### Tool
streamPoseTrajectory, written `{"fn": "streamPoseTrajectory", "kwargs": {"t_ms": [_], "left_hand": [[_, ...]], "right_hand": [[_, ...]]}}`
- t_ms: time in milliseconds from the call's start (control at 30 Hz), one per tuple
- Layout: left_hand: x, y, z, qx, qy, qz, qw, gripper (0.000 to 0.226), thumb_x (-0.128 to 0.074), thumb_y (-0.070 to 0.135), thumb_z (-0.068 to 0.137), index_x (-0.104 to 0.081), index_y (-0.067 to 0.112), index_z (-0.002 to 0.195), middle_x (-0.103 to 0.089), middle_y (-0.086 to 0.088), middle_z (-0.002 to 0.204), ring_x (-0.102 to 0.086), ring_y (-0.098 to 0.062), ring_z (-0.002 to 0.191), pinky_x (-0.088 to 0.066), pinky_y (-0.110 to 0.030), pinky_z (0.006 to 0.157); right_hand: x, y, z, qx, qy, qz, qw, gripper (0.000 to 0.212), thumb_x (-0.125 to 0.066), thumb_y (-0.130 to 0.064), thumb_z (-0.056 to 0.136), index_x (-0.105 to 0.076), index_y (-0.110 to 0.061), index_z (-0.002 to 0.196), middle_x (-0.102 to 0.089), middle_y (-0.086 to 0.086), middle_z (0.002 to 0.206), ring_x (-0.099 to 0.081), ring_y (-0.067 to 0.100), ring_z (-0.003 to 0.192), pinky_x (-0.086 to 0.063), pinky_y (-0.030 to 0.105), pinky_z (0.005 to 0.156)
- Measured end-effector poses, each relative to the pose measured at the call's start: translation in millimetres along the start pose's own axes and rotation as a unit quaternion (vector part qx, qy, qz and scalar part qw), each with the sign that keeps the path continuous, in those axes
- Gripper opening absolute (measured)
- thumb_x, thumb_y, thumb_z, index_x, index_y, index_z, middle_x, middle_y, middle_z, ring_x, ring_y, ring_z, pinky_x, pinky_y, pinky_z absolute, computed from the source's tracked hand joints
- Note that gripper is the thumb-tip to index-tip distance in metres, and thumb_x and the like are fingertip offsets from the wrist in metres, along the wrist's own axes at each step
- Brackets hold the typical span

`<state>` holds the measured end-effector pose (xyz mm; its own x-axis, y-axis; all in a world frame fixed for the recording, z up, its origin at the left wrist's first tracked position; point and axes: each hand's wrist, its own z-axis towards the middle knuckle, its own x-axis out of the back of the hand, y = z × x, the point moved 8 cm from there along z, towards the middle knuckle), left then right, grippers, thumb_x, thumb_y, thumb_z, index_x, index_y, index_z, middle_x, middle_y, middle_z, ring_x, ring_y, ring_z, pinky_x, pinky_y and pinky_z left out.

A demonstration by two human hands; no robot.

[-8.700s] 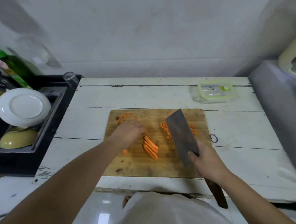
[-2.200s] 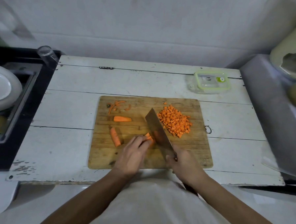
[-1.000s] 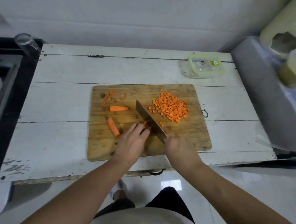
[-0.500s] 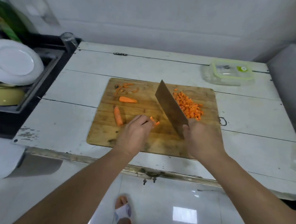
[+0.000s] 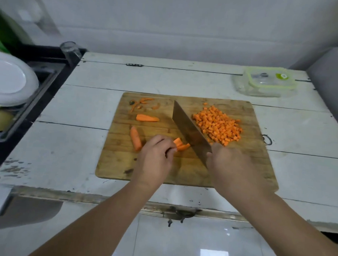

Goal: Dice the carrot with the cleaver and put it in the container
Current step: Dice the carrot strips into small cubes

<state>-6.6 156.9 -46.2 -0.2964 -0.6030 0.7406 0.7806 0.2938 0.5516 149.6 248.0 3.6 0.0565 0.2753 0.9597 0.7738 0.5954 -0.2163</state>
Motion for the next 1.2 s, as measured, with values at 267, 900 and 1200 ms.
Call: {"fn": "streamPoseTrajectory", "kwargs": {"t_ms": [267,900,1200], "left_hand": [[11.2,20.5,-0.8,-0.035,-0.018,-0.015,0.999,0.018,-0.084,0.008,0.081,-0.077,0.015,0.095,-0.071,0.003,0.093,-0.07,-0.016,0.084,0.002,-0.003,0.115],[-1.6,10.4,2.2,0.03,-0.073,-0.035,0.996,0.007,-0.072,0.03,0.092,-0.068,0.027,0.097,-0.055,0.012,0.098,-0.057,-0.011,0.089,-0.05,-0.029,0.073],[-4.1,10.8,2.2,0.003,-0.053,-0.01,0.999,0.009,-0.07,0.016,0.091,-0.069,0.019,0.083,-0.054,0.006,0.089,-0.055,-0.015,0.082,-0.044,-0.028,0.069]], "right_hand": [[-0.4,-15.0,-8.5,-0.007,-0.002,0.015,1.0,0.011,-0.048,-0.017,0.101,-0.047,-0.023,0.092,-0.054,-0.001,0.076,-0.059,0.023,0.069,-0.055,0.04,0.061],[14.7,-17.7,-25.1,0.015,0.013,-0.039,0.999,0.016,-0.036,-0.033,0.106,-0.042,-0.027,0.093,-0.045,-0.009,0.067,-0.044,0.006,0.054,-0.025,0.022,0.043],[5.3,-16.8,-26.4,0.003,0.008,-0.064,0.998,0.006,-0.051,-0.02,0.1,-0.048,-0.024,0.097,-0.045,-0.008,0.065,-0.049,0.016,0.056,-0.034,0.027,0.045]]}}
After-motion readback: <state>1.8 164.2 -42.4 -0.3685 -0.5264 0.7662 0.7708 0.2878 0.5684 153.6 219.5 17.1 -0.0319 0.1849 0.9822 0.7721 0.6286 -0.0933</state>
